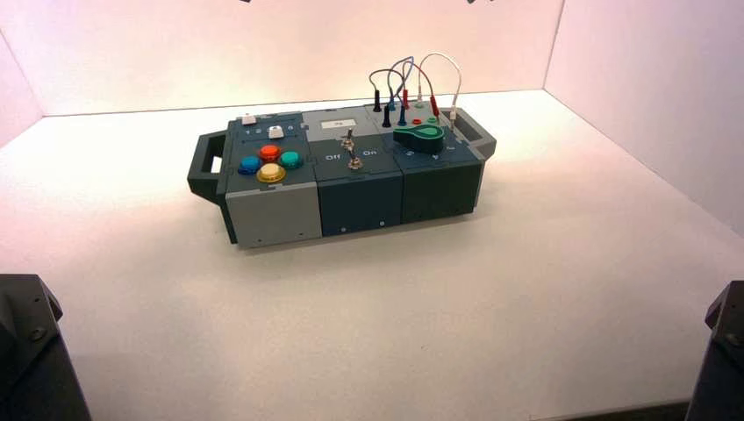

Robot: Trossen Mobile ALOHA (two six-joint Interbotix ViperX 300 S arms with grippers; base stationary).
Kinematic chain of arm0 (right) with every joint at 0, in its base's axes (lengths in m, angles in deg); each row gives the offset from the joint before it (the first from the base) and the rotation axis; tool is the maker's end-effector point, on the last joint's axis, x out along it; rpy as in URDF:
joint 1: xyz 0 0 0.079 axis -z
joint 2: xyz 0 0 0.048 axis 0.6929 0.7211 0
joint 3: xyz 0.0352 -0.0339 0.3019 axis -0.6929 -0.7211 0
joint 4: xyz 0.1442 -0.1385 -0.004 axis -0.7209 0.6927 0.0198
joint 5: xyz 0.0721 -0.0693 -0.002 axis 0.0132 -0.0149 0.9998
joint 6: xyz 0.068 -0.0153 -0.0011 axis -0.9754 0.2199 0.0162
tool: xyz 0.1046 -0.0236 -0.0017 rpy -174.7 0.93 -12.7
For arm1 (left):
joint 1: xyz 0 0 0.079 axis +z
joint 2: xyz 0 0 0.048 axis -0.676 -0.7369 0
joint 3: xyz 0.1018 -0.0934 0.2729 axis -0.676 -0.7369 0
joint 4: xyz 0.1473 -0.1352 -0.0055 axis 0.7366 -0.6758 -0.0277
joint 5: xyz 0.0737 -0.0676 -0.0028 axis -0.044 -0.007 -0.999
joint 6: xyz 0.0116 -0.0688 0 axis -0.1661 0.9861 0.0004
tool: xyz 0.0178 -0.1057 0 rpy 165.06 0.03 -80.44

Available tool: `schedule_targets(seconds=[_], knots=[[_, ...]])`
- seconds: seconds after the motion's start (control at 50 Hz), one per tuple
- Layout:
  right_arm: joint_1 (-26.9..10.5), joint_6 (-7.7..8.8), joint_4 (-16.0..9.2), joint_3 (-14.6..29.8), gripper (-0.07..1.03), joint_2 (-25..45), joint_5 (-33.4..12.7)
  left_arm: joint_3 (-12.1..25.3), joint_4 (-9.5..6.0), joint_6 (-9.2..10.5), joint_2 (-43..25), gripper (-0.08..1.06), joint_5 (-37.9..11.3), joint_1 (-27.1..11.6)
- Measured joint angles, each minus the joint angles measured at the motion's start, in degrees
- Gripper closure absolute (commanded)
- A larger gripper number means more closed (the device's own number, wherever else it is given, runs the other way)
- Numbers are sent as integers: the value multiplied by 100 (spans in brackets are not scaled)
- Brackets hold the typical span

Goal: Push the blue button with the left gripper.

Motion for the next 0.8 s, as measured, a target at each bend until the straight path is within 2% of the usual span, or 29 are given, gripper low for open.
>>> schedule_targets(seconds=[0.62,0.8], knots=[[-9,-9,0,-35,53,0,0,-26,-18,44,26,77,-53,0],[-9,0,0,-44,53,-26,0,-202,-18,62,-237,77,-114,202]])
